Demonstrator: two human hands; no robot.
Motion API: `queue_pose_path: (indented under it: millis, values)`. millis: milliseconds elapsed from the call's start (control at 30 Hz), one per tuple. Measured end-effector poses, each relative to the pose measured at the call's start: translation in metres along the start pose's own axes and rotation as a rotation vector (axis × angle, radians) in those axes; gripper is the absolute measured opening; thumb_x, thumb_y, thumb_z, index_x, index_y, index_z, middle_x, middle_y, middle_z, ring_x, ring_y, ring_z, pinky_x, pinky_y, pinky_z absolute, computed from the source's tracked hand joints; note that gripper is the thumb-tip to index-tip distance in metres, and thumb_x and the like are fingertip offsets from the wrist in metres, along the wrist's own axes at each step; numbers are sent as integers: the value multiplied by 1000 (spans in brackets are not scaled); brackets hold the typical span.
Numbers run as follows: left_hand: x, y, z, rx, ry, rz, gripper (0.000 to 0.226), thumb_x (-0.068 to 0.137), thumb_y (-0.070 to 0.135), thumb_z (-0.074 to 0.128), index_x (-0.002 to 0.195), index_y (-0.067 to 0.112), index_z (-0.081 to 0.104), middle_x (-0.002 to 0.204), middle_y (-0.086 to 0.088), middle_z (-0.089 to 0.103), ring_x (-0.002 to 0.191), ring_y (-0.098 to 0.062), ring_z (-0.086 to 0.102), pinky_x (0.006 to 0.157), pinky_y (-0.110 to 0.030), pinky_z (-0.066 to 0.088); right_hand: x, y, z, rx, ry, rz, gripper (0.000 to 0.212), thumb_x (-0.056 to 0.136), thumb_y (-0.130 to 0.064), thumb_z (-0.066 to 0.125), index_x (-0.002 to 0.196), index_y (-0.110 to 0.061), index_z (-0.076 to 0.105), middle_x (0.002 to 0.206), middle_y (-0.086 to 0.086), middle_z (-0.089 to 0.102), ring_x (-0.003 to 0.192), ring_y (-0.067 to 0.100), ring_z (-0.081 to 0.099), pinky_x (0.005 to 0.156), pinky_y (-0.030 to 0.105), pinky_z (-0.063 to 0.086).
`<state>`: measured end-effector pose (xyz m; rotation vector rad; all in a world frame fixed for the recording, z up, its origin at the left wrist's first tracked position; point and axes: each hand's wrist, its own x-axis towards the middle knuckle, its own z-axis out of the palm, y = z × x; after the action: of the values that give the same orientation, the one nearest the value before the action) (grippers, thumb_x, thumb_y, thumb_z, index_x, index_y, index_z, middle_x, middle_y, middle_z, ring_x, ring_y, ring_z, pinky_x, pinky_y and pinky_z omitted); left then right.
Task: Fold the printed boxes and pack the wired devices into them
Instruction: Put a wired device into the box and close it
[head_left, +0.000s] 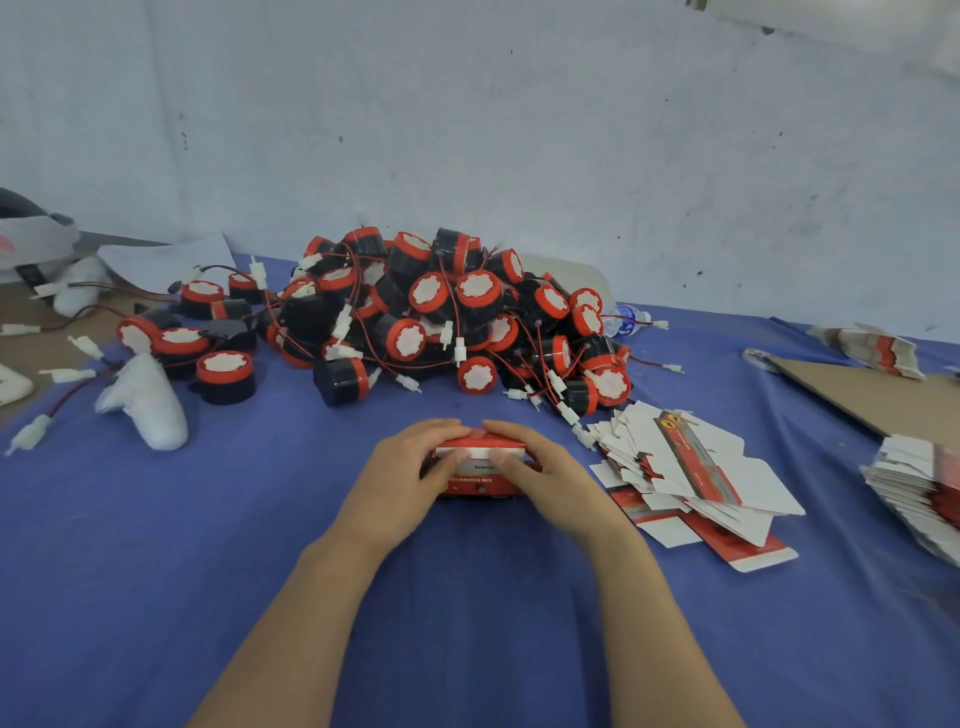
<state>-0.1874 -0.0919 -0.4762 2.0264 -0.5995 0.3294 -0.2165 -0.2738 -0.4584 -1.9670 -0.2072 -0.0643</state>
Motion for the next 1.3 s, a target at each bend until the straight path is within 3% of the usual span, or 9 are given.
queue_pose_path:
  millis: [233,367,567,667,767,867,967,1100,1300]
  values:
    - [0,3,2,-32,57,-30,27,97,19,55,122,23,63,119,20,53,109,1,50,93,-19,46,4,3,8,-46,107,-44,20,99,-28,50,112,-41,56,109,-20,59,100,18,59,88,30,53]
    - [-2,7,4,-88,50,-50,28,98,12,51,122,25,59,122,18,51,109,0,50,91,-17,46,3,0,12,-86,198,-81,19,98,-29,52,104,-46,58,98,-25,61,84,2,58,71,9,46]
    - [-2,13,8,-123,53,-75,33,97,7,49,114,35,52,122,17,52,106,-4,52,81,-4,43,3,-1,15,-137,252,-67,24,98,-33,51,121,-36,59,101,-20,59,84,-4,57,66,4,43]
    - [-2,14,11,-67,24,-56,36,98,5,46,126,25,55,134,13,47,123,-3,44,97,-9,37,6,-1,19,-233,224,-92,30,100,-29,47,128,-29,57,116,-13,60,100,-2,57,84,7,43]
    - [-2,13,15,-116,4,-108,34,101,10,42,132,17,56,141,13,40,126,4,35,104,-10,29,8,2,23,-260,152,-63,33,103,-23,41,132,-24,55,133,-6,54,122,10,50,107,27,35]
    - [-2,16,17,-189,72,-218,34,101,18,45,134,17,54,145,9,42,127,-1,39,106,-20,35,8,0,29,-57,197,49,28,103,-25,39,121,-31,60,123,-10,59,115,11,54,88,9,42]
    - [-2,22,18,-455,107,-467,50,99,23,50,146,21,33,132,10,43,117,-7,47,101,-27,40,10,1,31,39,303,134,34,102,-23,43,135,-22,51,134,-4,53,114,7,51,86,13,39]
    - [3,29,22,-623,61,-620,30,102,27,38,123,18,57,115,-2,66,102,-13,62,83,-25,49,9,-1,30,88,314,191,30,103,-20,40,127,-14,55,122,-1,60,113,18,55,86,21,41]
    - [2,26,17,-303,13,-495,32,105,25,31,129,17,50,117,0,58,104,-13,54,86,-24,39,10,-2,30,106,315,204,30,103,-17,36,115,-15,63,104,-2,66,95,9,59,71,12,44]
